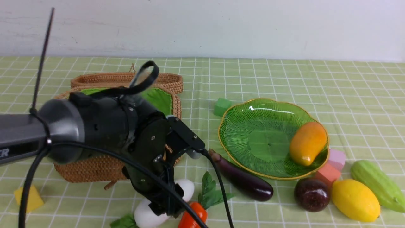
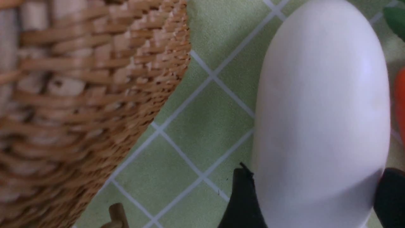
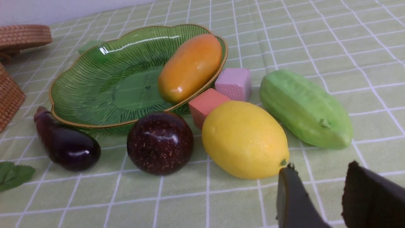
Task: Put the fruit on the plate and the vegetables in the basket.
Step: Take a daikon with your left arm and place it on the basket on the left.
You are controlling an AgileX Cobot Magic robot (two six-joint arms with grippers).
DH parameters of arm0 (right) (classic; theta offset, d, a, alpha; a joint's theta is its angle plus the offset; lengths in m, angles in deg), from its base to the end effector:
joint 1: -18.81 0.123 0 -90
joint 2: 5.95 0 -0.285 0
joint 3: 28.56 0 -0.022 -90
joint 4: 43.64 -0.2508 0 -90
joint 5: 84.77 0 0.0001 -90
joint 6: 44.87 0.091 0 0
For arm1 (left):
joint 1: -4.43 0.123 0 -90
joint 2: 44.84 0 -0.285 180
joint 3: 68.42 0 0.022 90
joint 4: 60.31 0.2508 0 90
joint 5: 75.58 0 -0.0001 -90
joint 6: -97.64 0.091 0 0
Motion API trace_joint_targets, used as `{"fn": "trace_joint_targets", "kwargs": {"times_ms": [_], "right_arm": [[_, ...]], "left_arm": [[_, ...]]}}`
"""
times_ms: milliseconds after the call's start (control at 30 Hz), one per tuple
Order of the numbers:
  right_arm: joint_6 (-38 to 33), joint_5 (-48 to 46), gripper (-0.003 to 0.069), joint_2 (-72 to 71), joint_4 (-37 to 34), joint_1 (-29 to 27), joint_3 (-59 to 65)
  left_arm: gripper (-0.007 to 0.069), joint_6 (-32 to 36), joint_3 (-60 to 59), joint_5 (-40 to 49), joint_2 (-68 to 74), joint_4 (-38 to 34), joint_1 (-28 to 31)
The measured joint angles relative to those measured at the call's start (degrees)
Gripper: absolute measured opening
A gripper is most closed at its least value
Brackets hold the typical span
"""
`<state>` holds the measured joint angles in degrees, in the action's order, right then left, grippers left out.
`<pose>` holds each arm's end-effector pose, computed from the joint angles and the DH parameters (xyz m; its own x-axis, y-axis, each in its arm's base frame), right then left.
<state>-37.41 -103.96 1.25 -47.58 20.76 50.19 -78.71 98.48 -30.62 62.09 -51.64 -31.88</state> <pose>0.0536 0.0039 0.1746 -0.2662 0.1849 -0.9460 -0.0043 0.9812 0.1930 0.2757 -0.1905 0.2019 -0.6693 0.7020 -0.2432 0.6902 0.7087 0.1463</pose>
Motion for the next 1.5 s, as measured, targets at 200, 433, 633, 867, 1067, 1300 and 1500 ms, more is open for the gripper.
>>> {"fn": "trace_joint_targets", "kwargs": {"times_ms": [200, 433, 633, 867, 1067, 1300, 1500], "right_arm": [[0.0, 0.06, 0.0242, 0.0, 0.0, 0.0, 0.0], [0.0, 0.06, 0.0242, 0.0, 0.0, 0.0, 0.0], [0.0, 0.06, 0.0242, 0.0, 0.0, 0.0, 0.0], [0.0, 0.01, 0.0242, 0.0, 0.0, 0.0, 0.0], [0.0, 0.01, 0.0242, 0.0, 0.0, 0.0, 0.0], [0.0, 0.01, 0.0242, 0.0, 0.06, 0.0, 0.0], [0.0, 0.01, 0.0242, 0.0, 0.18, 0.0, 0.0]], "left_arm": [[0.0534, 0.2, 0.24, -0.93, 3.44, 0.8, 0.0], [0.0522, 0.27, 0.79, -0.56, 4.5, 0.89, 0.0], [0.0522, 0.29, 0.54, 0.47, 3.16, 0.04, 0.0], [0.0522, 0.29, 0.83, 6.81, -11.06, -1.95, 0.0], [0.0522, -1.18, 3.2, 5.01, -25.2, 1.0, 0.0], [0.0522, -12.56, 3.75, -4.85, -28.6, 18.89, 6.77], [0.0522, -17.59, 3.75, -11.79, -19.65, 24.13, 18.46]]}}
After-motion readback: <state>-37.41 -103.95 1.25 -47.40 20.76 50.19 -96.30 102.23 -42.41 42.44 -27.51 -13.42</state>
